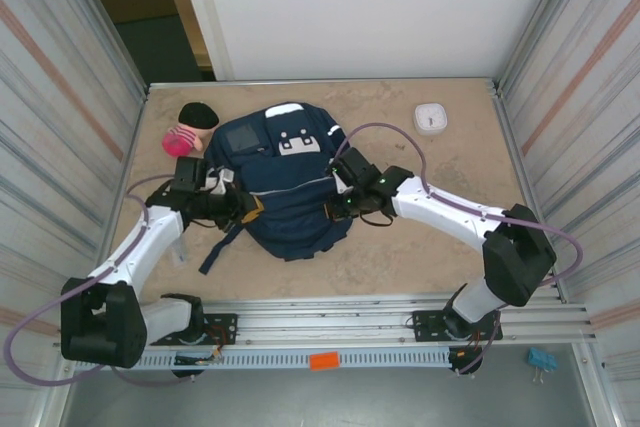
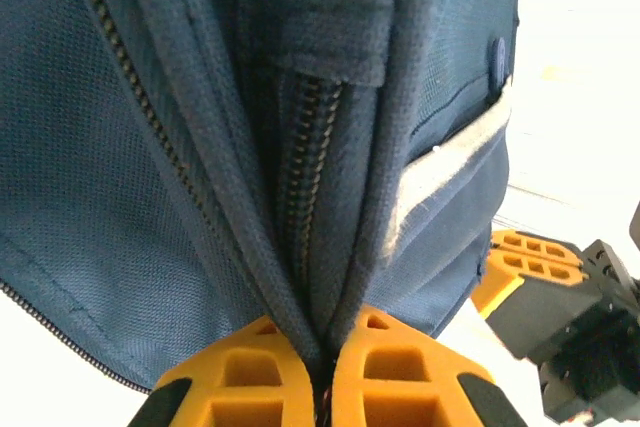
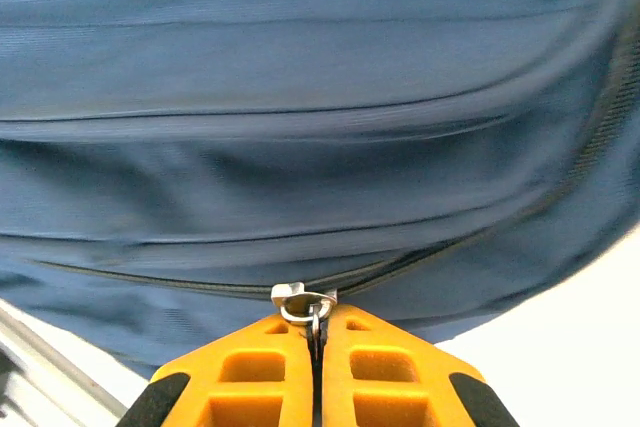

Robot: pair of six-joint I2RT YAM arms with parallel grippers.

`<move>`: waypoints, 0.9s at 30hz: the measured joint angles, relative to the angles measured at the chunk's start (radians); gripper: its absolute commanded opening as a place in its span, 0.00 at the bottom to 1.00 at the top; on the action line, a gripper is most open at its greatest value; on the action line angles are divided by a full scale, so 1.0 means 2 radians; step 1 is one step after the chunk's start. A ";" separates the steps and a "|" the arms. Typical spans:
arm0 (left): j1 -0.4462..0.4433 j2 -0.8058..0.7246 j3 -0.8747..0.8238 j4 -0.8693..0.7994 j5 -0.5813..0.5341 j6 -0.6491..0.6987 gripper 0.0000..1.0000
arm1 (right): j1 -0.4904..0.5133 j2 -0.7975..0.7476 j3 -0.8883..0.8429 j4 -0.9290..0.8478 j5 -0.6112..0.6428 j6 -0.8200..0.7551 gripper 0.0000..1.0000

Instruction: Pack the student bag

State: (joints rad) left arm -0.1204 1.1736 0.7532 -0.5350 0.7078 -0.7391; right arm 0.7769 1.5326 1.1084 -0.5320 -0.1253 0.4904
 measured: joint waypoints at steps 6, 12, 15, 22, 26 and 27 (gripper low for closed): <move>0.073 0.021 0.048 -0.084 0.007 0.111 0.00 | -0.020 -0.003 -0.001 0.010 -0.038 -0.028 0.00; 0.120 0.035 0.091 -0.127 -0.002 0.183 0.44 | 0.014 -0.004 -0.001 0.038 -0.056 -0.029 0.00; 0.134 0.022 0.106 -0.113 -0.020 0.208 0.60 | 0.024 -0.005 -0.001 0.028 -0.052 -0.029 0.00; 0.054 -0.099 0.100 -0.079 -0.041 0.335 0.65 | 0.027 -0.005 -0.001 0.027 -0.052 -0.027 0.00; -0.054 -0.173 0.061 -0.053 -0.054 0.460 0.67 | 0.027 -0.005 -0.001 0.027 -0.054 -0.027 0.00; -0.085 -0.185 0.048 -0.047 -0.061 0.493 0.68 | 0.027 -0.005 -0.001 0.027 -0.054 -0.027 0.00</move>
State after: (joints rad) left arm -0.2901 0.8040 0.8486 -0.6292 0.5858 0.2470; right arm 0.8310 1.5230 1.1072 -0.4782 -0.2333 0.4362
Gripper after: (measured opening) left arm 0.670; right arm 0.062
